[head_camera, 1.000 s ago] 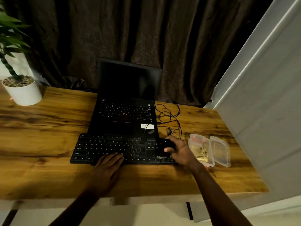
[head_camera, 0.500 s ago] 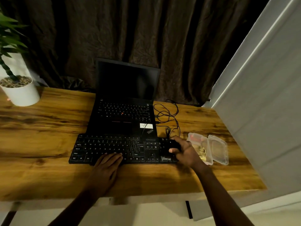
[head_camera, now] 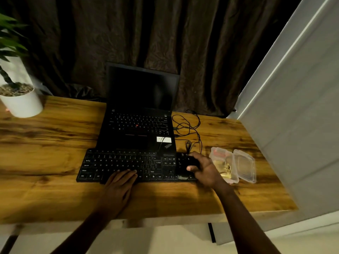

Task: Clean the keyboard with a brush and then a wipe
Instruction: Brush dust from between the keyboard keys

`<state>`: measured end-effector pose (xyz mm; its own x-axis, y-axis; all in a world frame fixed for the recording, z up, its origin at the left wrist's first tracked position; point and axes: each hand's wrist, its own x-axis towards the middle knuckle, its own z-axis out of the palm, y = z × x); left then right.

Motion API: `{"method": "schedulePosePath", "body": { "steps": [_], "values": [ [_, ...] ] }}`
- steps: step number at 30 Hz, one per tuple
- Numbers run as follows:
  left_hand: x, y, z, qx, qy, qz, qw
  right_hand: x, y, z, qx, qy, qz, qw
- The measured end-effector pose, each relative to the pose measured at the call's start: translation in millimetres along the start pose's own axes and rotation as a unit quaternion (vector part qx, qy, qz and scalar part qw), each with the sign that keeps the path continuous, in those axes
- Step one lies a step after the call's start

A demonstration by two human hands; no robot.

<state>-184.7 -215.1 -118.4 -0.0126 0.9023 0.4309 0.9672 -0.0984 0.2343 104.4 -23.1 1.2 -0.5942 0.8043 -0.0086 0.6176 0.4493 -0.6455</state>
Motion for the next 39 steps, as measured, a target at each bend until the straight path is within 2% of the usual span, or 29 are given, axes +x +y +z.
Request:
{"method": "schedulePosePath", "body": {
  "steps": [9,17,19,21,24,29,34,39],
  "values": [
    [0.6,1.4,-1.5,0.008,-0.003,-0.003,1.000,-5.6,29.7,-24.8,-0.085,0.023,0.044,0.995],
    [-0.2,-1.2,-1.5,-0.004,-0.029,-0.005,1.000,3.6,-7.4,10.9,-0.034,-0.009,-0.013,0.999],
    [-0.5,-1.6,-1.8,-0.002,-0.026,-0.002,1.000,4.1,0.5,3.9,-0.046,-0.009,0.004,0.999],
    [-0.6,-1.2,-1.7,-0.012,-0.027,-0.004,1.000,0.7,11.6,-7.5,-0.065,0.003,0.025,0.998],
    [1.0,0.5,-3.5,-0.024,-0.015,-0.004,1.000,-3.4,19.8,-13.3,-0.105,0.040,0.011,0.994],
    [1.7,-0.5,-2.7,-0.021,-0.009,0.008,1.000,2.2,4.1,-0.2,-0.084,0.046,0.000,0.995],
    [0.1,-3.6,0.9,-0.029,-0.015,0.012,0.999,7.8,4.2,1.2,-0.062,0.098,-0.004,0.993],
    [0.0,-2.5,3.0,-0.010,-0.012,0.013,1.000,6.0,9.0,-3.0,-0.079,0.080,-0.028,0.993]
  ]
}}
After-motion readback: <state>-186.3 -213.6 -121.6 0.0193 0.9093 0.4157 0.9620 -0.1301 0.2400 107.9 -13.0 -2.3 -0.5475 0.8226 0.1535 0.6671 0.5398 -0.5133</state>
